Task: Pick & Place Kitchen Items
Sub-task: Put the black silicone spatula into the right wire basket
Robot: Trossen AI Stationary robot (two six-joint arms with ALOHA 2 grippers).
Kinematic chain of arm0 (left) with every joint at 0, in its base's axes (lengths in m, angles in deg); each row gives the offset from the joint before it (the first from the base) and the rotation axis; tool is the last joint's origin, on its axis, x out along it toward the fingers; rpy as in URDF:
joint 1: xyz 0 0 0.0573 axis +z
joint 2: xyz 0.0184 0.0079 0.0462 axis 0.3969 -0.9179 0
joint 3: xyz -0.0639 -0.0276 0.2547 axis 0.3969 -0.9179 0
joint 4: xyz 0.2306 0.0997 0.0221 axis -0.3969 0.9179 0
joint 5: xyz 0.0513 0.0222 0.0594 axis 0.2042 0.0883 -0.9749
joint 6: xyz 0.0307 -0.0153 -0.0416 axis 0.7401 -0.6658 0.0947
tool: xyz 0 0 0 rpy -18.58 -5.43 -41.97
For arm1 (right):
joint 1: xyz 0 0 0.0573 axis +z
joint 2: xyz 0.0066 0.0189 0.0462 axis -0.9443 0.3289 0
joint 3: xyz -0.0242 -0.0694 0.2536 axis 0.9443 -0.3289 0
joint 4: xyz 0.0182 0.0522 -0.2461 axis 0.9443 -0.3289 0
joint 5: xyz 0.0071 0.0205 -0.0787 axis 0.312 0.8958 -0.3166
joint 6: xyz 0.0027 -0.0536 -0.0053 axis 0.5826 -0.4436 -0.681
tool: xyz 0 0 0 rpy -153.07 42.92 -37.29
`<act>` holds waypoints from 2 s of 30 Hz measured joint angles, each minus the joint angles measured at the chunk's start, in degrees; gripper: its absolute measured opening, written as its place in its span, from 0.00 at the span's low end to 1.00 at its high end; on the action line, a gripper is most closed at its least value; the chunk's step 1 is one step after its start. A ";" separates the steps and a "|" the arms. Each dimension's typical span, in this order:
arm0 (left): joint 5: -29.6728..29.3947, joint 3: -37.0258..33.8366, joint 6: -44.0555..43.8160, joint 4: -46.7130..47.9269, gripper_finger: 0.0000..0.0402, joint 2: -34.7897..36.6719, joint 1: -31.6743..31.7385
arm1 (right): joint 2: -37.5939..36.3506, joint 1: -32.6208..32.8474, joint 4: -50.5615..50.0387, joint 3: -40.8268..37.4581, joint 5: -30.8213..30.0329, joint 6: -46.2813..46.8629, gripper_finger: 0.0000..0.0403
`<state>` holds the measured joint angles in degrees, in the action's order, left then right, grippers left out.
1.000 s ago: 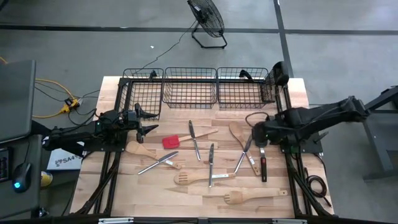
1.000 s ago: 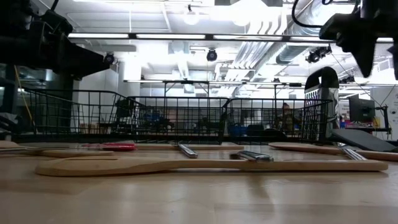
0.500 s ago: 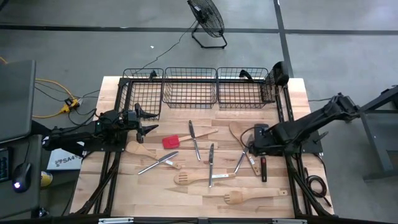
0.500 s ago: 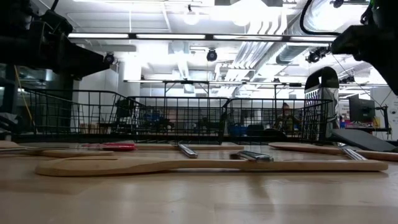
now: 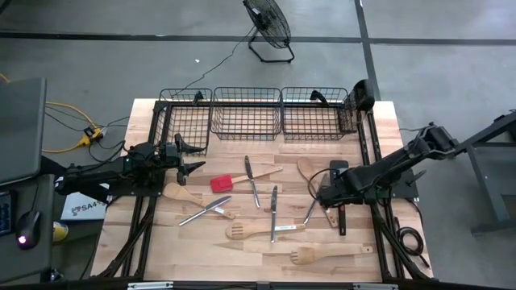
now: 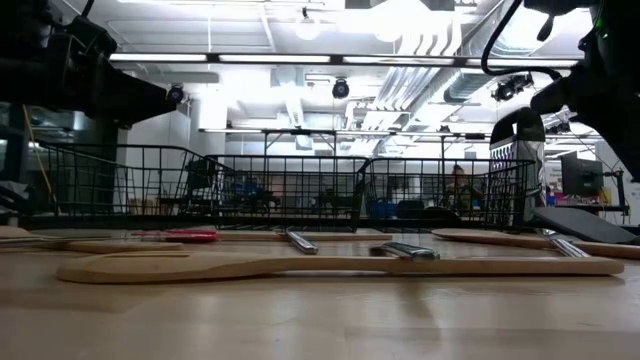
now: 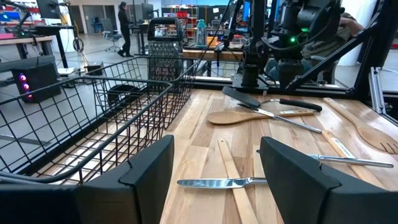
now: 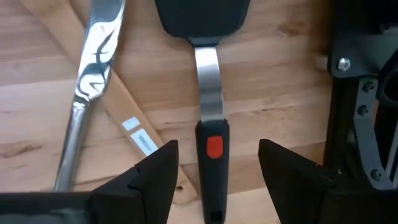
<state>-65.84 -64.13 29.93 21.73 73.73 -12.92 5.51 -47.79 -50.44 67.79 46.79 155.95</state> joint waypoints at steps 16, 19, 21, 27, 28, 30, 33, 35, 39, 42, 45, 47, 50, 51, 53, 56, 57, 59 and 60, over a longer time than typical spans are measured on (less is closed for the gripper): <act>-0.02 -0.01 0.00 0.00 0.58 0.00 0.00 | -1.05 -0.22 10.77 -10.95 0.88 -0.06 0.53; 0.00 -0.01 0.00 0.00 0.58 0.00 0.01 | -1.77 -0.37 12.66 -12.80 0.36 -0.14 0.53; -0.01 0.00 0.00 0.00 0.58 0.00 0.01 | -1.85 -0.66 14.72 -13.85 0.25 -0.46 0.53; 0.00 -0.01 -0.02 0.00 0.58 0.00 0.01 | -1.85 -1.42 17.99 -16.32 -0.35 -1.68 0.53; -0.01 -0.01 -0.01 -0.01 0.58 0.00 0.00 | -1.87 -1.42 18.01 -16.49 -0.46 -1.70 0.53; -0.01 -0.01 0.00 -0.01 0.58 0.00 0.00 | -1.87 -1.42 17.94 -16.84 -0.43 -1.70 0.51; 0.00 0.00 0.00 0.00 0.58 0.00 0.00 | -1.87 -1.42 18.14 -16.85 -0.98 -1.75 0.45; 0.00 -0.01 0.00 0.00 0.58 0.00 -0.01 | -1.87 -1.42 18.19 -16.85 -1.29 -1.75 0.40; 0.00 0.01 -0.01 0.00 0.58 0.00 -0.01 | -1.87 -1.42 18.25 -16.82 -1.48 -1.75 0.30; -0.01 0.01 0.00 0.00 0.58 0.00 0.00 | -1.87 -1.42 18.19 -16.82 -1.45 -1.76 0.24; 0.00 0.01 0.00 0.00 0.58 0.00 0.01 | -1.87 -1.42 18.17 -16.82 -1.29 -1.93 0.19; 0.00 -0.01 0.00 0.00 0.58 0.00 -0.01 | -1.89 -1.40 18.15 -16.82 -1.31 -1.97 0.17; 0.00 0.01 0.00 0.00 0.58 0.00 0.01 | -1.89 -1.40 18.39 -16.82 -1.29 -2.43 0.17; -0.02 0.01 0.00 0.00 0.58 0.00 0.00 | -1.89 -1.40 18.50 -16.80 -1.27 -2.75 0.17; -0.01 0.01 0.00 -0.01 0.58 0.00 -0.01 | -1.89 -1.42 18.58 -16.80 -1.20 -2.97 0.18; 0.00 -0.01 -0.02 0.00 0.58 0.00 0.01 | -1.89 -1.40 18.56 -16.33 -1.30 -3.45 0.17; -0.02 -0.01 -0.01 0.00 0.58 0.00 -0.01 | -1.89 -1.42 18.52 -15.99 -1.47 -3.82 0.16; 0.00 0.00 0.00 0.00 0.58 0.00 0.00 | -1.89 -1.40 18.07 -15.09 -2.66 -4.69 0.16; -0.01 0.01 0.00 0.00 0.58 0.00 -0.01 | -1.89 -1.42 17.56 -14.49 -3.20 -4.82 0.16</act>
<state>-65.85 -64.12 29.93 21.73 73.73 -12.93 3.62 -49.21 -32.88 53.30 43.60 151.12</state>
